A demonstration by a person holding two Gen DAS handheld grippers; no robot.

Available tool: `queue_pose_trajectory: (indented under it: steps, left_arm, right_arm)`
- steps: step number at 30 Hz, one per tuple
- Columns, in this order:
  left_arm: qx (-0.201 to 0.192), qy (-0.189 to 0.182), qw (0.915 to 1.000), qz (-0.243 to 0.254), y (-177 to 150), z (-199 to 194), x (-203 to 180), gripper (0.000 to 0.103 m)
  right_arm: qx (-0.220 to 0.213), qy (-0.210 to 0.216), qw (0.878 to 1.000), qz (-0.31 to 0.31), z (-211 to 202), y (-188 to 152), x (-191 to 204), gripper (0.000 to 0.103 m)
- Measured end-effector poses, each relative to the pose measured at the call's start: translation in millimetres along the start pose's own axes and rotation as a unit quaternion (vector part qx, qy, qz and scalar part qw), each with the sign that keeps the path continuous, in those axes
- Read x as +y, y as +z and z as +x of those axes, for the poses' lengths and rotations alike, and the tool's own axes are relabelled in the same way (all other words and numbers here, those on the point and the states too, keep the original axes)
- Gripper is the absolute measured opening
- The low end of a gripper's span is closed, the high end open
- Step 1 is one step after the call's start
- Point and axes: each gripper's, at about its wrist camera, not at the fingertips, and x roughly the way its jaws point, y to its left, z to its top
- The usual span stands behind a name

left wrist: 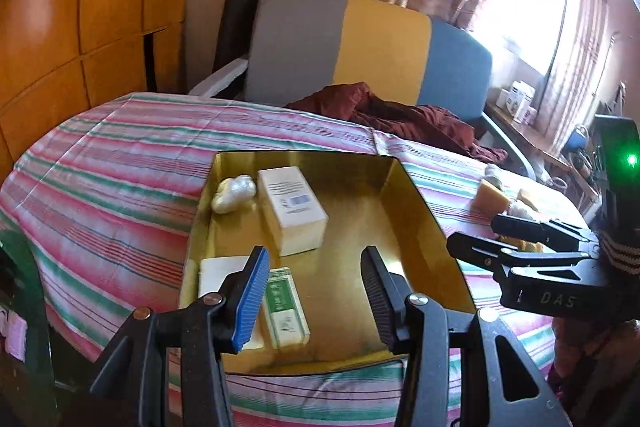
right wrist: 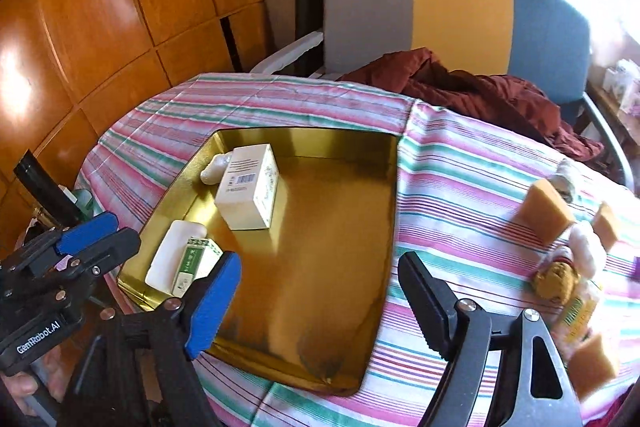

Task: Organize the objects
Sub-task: 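Place cotton ball and white carton into the gold tray, opening both tools, then move both tools back toward the remaining items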

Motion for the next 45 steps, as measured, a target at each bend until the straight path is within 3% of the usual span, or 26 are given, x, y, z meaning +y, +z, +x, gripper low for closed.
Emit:
queue_pose_trajectory:
  steps: [16, 23, 27, 33, 38, 42, 45]
  left_arm:
    - [0.025, -0.046, 0.997, 0.058, -7, 7, -58, 0.048]
    - [0.044, -0.073, 0.9933, 0.078, -7, 18, -83, 0.048]
    - [0.052, -0.102, 0.9876, 0.107, -9, 22, -106, 0.048]
    - [0.078, -0.156, 0.9734, 0.149, -15, 35, -147, 0.048]
    - [0.107, -0.2, 0.9543, 0.194, -25, 48, -189, 0.048]
    - [0.114, -0.23, 0.9368, 0.237, -35, 55, -227, 0.048]
    - [0.116, -0.243, 0.9256, 0.267, -39, 62, -251, 0.048]
  right_arm:
    - [-0.022, -0.063, 0.995, 0.081, -44, -26, -86, 0.082]
    - [-0.027, -0.11, 0.985, 0.133, -67, -46, -142, 0.082]
    - [-0.032, -0.152, 0.972, 0.176, -90, -63, -186, 0.082]
    - [-0.043, -0.205, 0.945, 0.252, -127, -86, -249, 0.082]
    - [-0.06, -0.23, 0.914, 0.328, -147, -108, -295, 0.086]
    - [-0.078, -0.223, 0.898, 0.372, -147, -122, -321, 0.091]
    - [-0.09, -0.191, 0.889, 0.407, -142, -135, -335, 0.091]
